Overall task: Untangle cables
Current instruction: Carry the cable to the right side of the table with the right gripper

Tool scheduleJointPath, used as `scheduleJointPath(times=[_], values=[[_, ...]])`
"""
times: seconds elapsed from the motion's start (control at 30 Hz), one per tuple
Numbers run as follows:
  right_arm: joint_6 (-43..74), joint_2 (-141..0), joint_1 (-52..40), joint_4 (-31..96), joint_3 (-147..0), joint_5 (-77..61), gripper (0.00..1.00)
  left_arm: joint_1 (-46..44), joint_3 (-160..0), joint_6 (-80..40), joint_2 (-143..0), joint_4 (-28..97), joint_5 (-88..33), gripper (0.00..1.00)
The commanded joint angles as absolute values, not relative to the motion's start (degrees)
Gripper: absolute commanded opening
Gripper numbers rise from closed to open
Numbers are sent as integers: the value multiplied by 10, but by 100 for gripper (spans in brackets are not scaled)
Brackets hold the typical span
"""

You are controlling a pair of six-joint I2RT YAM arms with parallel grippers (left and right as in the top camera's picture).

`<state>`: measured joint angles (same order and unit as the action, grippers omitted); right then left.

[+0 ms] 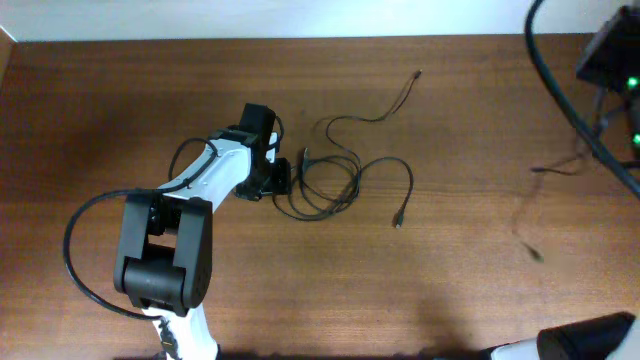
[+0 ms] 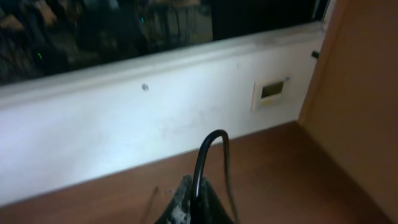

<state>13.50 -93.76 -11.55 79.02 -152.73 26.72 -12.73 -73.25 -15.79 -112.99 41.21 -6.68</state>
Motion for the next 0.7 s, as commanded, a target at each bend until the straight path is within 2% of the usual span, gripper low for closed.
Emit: scheduleJointPath(times=[0.0,0.13,0.33,0.4,0.5,0.67], values=[[140,-967,-81,801,-1528,276,4,-126,-739,-149,-1137,415,-67,59],[152,-1015,46,820,-1528,236,4,-126,-739,-149,-1137,417,-67,59],[256,-1050,248,896,-1522,237,4,-126,-739,-149,-1137,416,-67,60],[295,-1084,331,911,-1522,193,4,-127,-739,-149,-1137,416,-67,60],[294,-1130,384,919,-1522,77,4,-133,-739,-149,-1137,414,-66,60],[284,-1185,386,973,-1509,-34,4,-146,-739,-149,-1137,410,-62,62]])
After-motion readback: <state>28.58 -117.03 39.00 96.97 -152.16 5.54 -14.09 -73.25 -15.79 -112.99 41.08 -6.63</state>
